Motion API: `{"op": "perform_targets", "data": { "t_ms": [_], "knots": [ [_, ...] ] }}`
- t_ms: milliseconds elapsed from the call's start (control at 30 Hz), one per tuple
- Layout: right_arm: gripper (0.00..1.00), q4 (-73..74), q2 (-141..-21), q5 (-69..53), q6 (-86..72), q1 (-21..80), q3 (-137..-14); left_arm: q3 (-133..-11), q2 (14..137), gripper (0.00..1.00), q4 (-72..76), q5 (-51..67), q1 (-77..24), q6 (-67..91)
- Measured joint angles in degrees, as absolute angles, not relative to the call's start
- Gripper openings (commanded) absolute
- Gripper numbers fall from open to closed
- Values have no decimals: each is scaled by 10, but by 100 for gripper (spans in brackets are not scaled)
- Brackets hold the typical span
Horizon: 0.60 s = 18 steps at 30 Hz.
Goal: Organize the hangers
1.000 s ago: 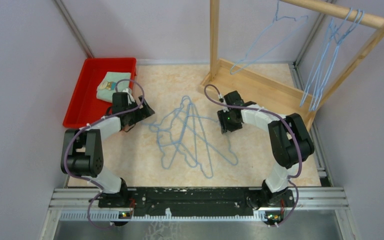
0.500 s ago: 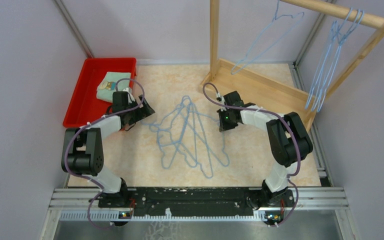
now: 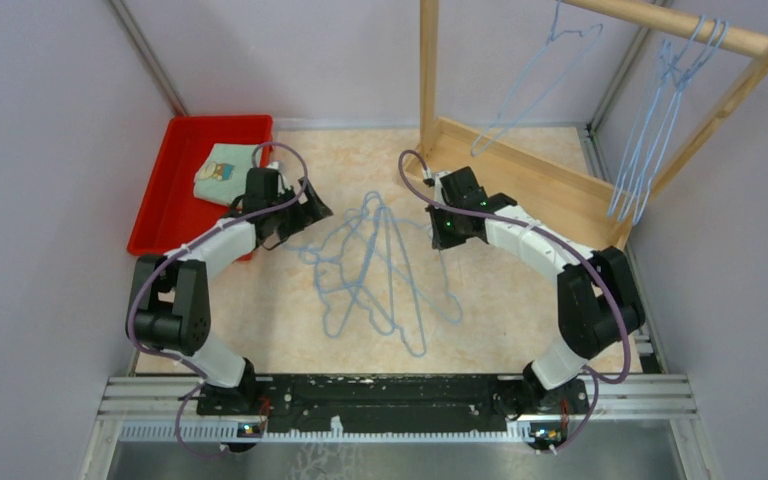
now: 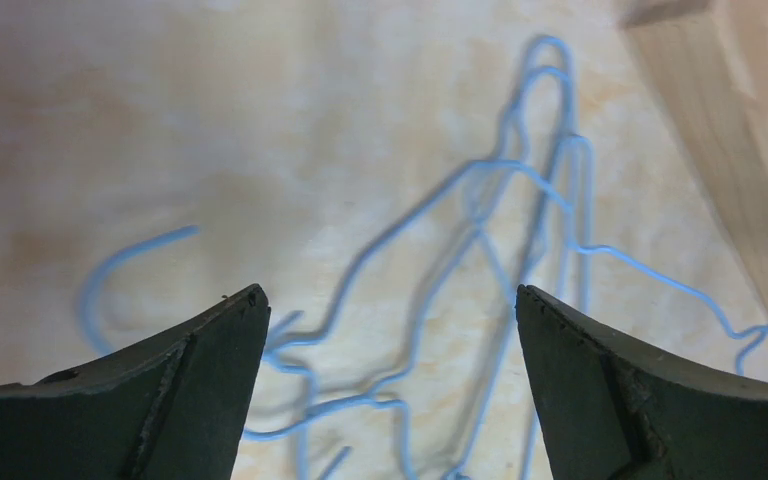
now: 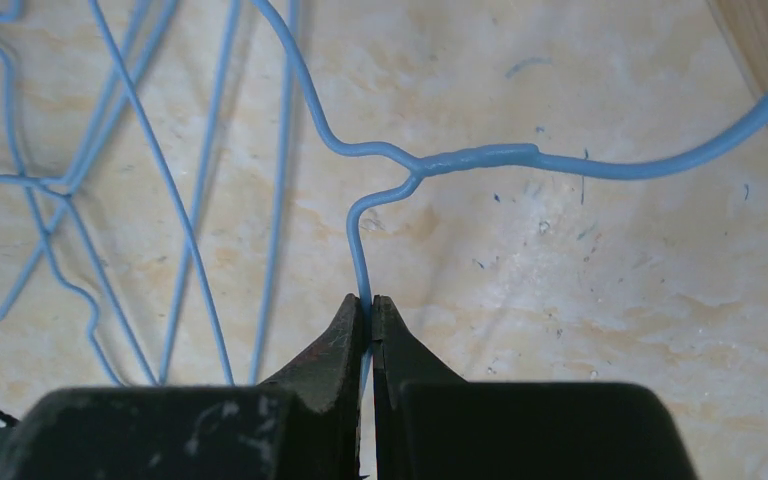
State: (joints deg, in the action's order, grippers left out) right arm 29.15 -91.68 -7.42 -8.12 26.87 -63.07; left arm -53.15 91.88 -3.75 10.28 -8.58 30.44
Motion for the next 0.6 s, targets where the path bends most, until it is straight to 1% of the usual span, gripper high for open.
{"op": "perform_targets", "data": {
  "t_ms": [167,367,467,600],
  "knots": [
    [0,305,-893,-66,-82,317,-684,-549,901,98,-41,120,-144,351],
    [0,311,-877,-76,-82,347,-732,-547,897,98,-51,120,-162,370],
    [0,308,-867,-99,-82,347,-740,-539,893,99,-55,113,-164,374],
    [0,294,-854,-164,-86,347,-741,-534,886,99,-60,105,-164,374]
  ]
}}
